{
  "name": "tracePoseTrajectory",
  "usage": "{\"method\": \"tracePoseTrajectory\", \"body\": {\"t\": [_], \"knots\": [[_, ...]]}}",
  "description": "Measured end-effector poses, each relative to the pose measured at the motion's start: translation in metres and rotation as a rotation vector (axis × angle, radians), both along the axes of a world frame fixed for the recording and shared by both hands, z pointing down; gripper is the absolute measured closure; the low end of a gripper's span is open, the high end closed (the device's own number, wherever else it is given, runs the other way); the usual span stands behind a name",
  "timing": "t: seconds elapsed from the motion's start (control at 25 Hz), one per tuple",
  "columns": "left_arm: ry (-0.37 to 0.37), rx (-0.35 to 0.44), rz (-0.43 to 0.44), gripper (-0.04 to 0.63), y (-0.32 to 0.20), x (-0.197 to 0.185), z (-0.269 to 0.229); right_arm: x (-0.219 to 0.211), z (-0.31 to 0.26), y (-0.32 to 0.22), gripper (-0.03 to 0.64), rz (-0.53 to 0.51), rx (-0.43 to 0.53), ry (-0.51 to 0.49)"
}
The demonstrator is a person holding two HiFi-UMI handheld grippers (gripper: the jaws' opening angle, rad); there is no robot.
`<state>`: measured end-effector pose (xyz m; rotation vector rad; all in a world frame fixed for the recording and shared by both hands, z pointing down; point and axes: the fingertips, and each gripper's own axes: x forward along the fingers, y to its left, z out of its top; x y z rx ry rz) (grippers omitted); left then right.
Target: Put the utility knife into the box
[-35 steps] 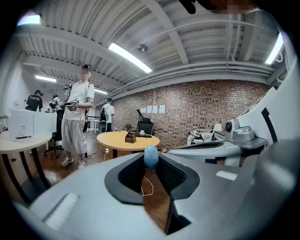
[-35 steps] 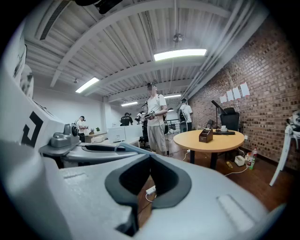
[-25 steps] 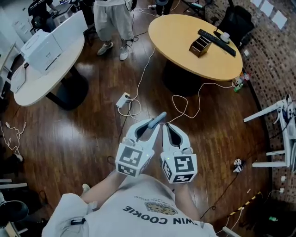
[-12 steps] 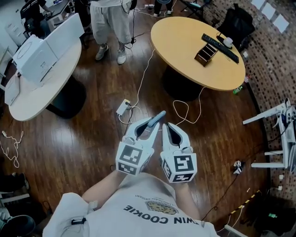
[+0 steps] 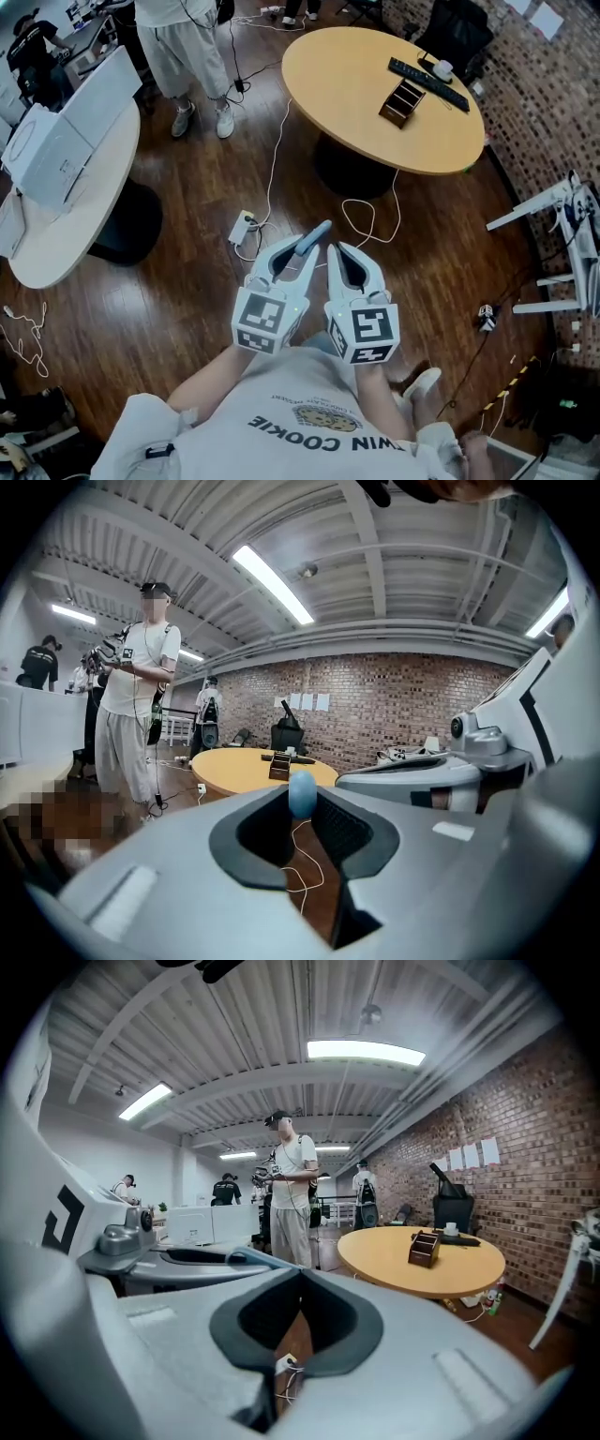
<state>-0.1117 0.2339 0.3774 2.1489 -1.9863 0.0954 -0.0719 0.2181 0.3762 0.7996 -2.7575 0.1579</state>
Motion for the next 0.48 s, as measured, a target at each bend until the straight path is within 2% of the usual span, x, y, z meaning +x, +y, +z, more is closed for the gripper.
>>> {"method": "tracePoseTrajectory", "body": {"t": [0.48], "knots": [[-0.022, -0.016, 0.064, 0.522, -0.081, 0.006, 0.019, 0.008, 0.027, -0.079, 0.615, 0.070, -0.036, -0.006]]}}
